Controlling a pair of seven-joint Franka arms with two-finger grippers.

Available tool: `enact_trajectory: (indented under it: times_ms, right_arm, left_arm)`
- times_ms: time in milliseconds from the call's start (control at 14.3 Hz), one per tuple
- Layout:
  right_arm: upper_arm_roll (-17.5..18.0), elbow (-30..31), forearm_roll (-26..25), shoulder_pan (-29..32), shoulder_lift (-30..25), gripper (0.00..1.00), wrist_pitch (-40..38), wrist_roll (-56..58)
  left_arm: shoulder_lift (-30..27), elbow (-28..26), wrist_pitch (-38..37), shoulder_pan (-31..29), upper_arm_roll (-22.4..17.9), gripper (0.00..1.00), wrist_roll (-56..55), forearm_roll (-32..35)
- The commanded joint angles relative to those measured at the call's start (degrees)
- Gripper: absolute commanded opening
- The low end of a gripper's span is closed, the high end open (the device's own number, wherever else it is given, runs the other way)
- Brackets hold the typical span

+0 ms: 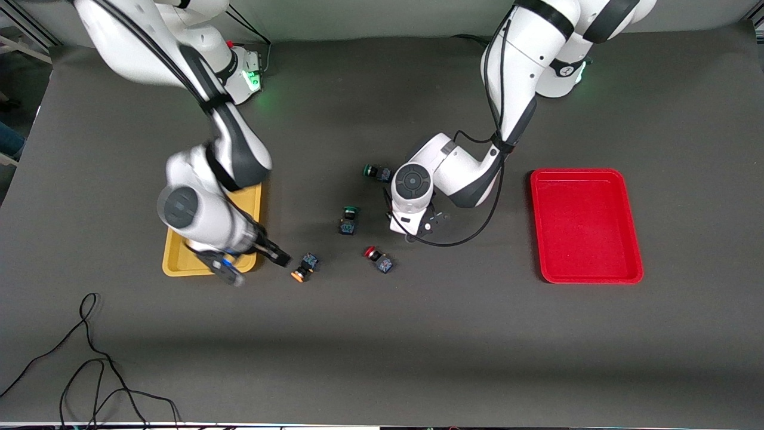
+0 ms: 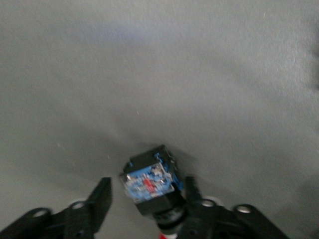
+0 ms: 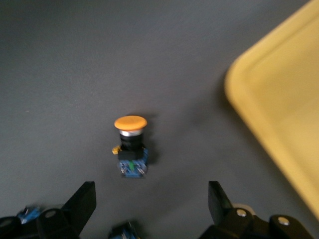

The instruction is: Place red and yellow buttons in trays

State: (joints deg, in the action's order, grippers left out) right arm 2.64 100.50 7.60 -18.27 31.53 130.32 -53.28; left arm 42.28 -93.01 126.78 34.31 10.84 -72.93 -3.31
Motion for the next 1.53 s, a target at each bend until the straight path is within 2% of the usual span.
enact_trajectory:
  times_ms: [0,70,209,279,349,488,558,628,698,907,1047,1186,1326,1395,1465]
  right_arm:
    - [1.2,-4.1,-0.6,-0.1,7.9,1.00,4.1,-1.6]
    - [1.4,-4.1,-1.4,-0.1,8.9,1.00,5.8,-1.7]
    - [1.5,-4.0,-1.6,-1.1,10.3,1.00,7.8,-1.7]
    - [1.5,-4.0,-1.6,-1.2,10.7,1.00,8.5,-1.7]
    - [1.5,-4.0,-1.7,-1.2,10.7,0.86,8.5,-1.6]
    - [1.5,-3.9,-1.9,-1.2,10.7,0.34,8.5,-1.2]
    - [1.5,-3.8,-1.9,-1.1,10.7,0.18,8.5,-1.3]
    - [1.5,-3.9,-1.9,-1.1,10.6,0.07,8.3,-1.1]
    - [1.5,-3.8,-1.9,-0.9,10.1,0.01,8.0,-1.1]
    - [0.7,-3.9,-1.9,-0.5,4.8,0.00,2.3,-0.3]
    - [0.5,-3.1,-1.9,2.7,-1.7,0.00,-5.8,3.0]
    - [-0.9,0.9,-1.9,5.1,-7.8,0.01,-9.0,8.5]
    - [-4.8,7.6,-1.9,5.1,-11.1,0.03,-8.3,15.6]
    - [-6.5,10.6,-1.9,5.1,-11.6,0.03,-6.9,19.1]
    - [-8.2,13.9,-1.9,5.1,-11.6,0.04,-4.0,22.1]
  left_arm:
    - [-0.5,-0.2,0.4,0.2,-0.1,0.20,-0.2,-2.7]
    - [-0.9,0.0,0.1,0.2,-0.1,0.01,-0.1,-2.7]
    - [-3.0,0.5,-3.1,-1.9,0.0,0.00,2.0,-2.8]
    - [-4.7,0.8,-8.1,-3.4,0.0,0.00,5.2,-2.7]
    - [-6.8,1.4,-13.4,-5.3,-0.2,0.00,9.5,-2.8]
    - [-11.5,1.5,-24.4,-12.0,-0.2,0.00,20.7,-2.7]
    - [-13.6,1.1,-28.4,-15.1,-0.5,0.00,26.6,-1.8]
    - [-15.6,0.5,-31.1,-18.6,-0.7,0.00,32.4,-1.0]
    - [-16.6,-0.1,-33.1,-22.5,-0.7,0.00,37.8,1.2]
    - [-17.8,-4.6,-32.3,-31.5,-0.6,0.00,50.5,6.1]
    - [-17.6,-9.4,-26.7,-36.4,-0.6,0.00,56.0,8.4]
    - [-16.9,-14.2,-18.9,-38.3,-0.7,0.00,56.8,11.6]
    - [-15.8,-19.2,-11.6,-40.4,-0.8,0.00,56.8,11.9]
    - [-14.7,-20.2,-9.6,-41.3,-0.7,0.06,56.8,11.9]
    - [-14.2,-20.1,-9.4,-41.4,-0.8,0.42,56.8,11.9]
